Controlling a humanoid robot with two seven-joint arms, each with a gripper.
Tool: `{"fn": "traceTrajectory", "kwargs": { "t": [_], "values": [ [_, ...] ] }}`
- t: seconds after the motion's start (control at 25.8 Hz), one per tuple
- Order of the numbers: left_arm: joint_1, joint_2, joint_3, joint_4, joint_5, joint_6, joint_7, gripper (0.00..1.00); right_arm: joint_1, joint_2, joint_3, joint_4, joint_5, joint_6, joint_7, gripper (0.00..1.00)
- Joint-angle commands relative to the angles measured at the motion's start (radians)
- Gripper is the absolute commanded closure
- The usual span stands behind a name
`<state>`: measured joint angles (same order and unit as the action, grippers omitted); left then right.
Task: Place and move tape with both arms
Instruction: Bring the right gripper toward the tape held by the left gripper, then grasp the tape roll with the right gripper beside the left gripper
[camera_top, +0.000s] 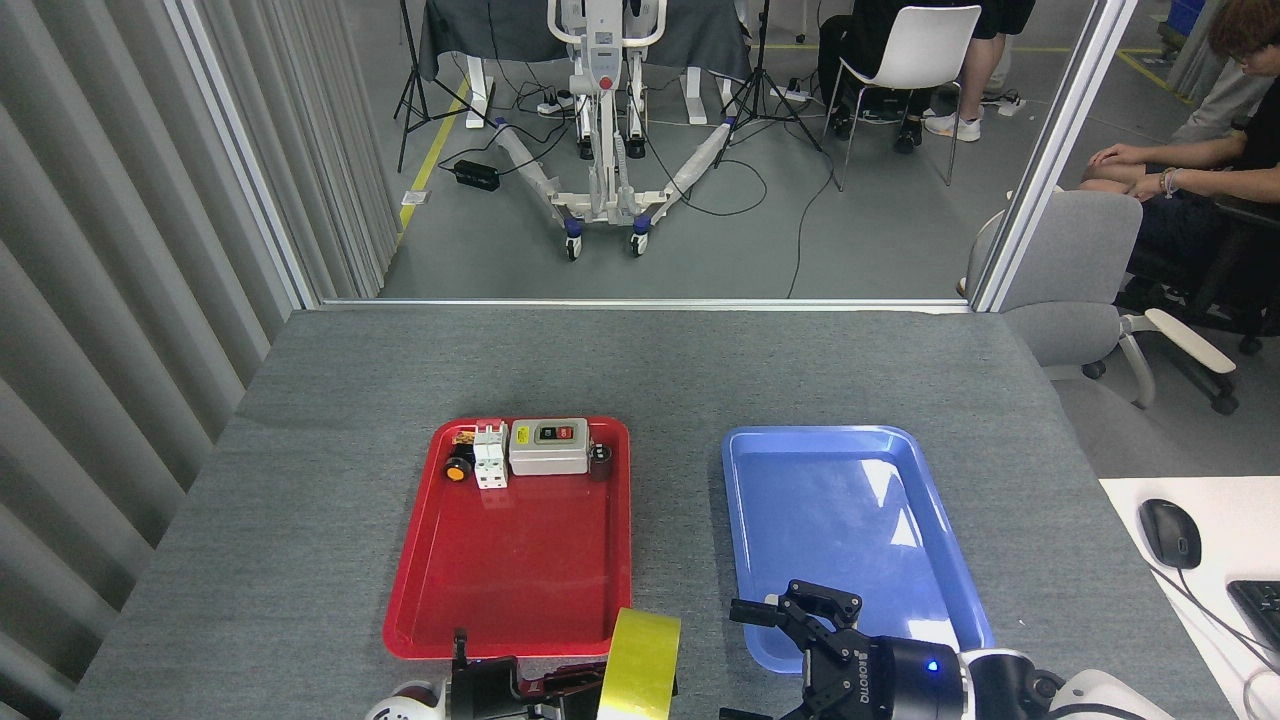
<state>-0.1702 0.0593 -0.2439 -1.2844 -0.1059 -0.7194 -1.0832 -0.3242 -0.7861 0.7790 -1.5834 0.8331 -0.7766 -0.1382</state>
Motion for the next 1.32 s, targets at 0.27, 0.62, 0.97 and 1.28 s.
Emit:
{"fn": "traceTrajectory", "kwargs": {
  "t": [0.27, 0.62, 0.97, 1.28],
  "values": [
    [-0.003, 0.007, 0.002, 0.002, 0.002, -0.003, 0.000, 0.88, -0.045, 0.120, 0.000, 0.132, 0.067, 0.036, -0.001, 0.00],
    [-0.003, 0.016, 0.003, 0.007, 0.002, -0.017, 0.000, 0.88, -0.108, 0.183, 0.042, 0.186, 0.081, 0.049, 0.000, 0.03],
    [-0.005, 0.022, 0.006, 0.010, 0.008, -0.023, 0.000, 0.88, -0.150, 0.192, 0.100, 0.207, 0.080, 0.034, 0.000, 0.30],
    [-0.006, 0.020, 0.011, 0.019, 0.009, -0.025, 0.000, 0.88, -0.150, 0.200, 0.101, 0.207, 0.080, 0.019, 0.022, 0.61]
  ]
}}
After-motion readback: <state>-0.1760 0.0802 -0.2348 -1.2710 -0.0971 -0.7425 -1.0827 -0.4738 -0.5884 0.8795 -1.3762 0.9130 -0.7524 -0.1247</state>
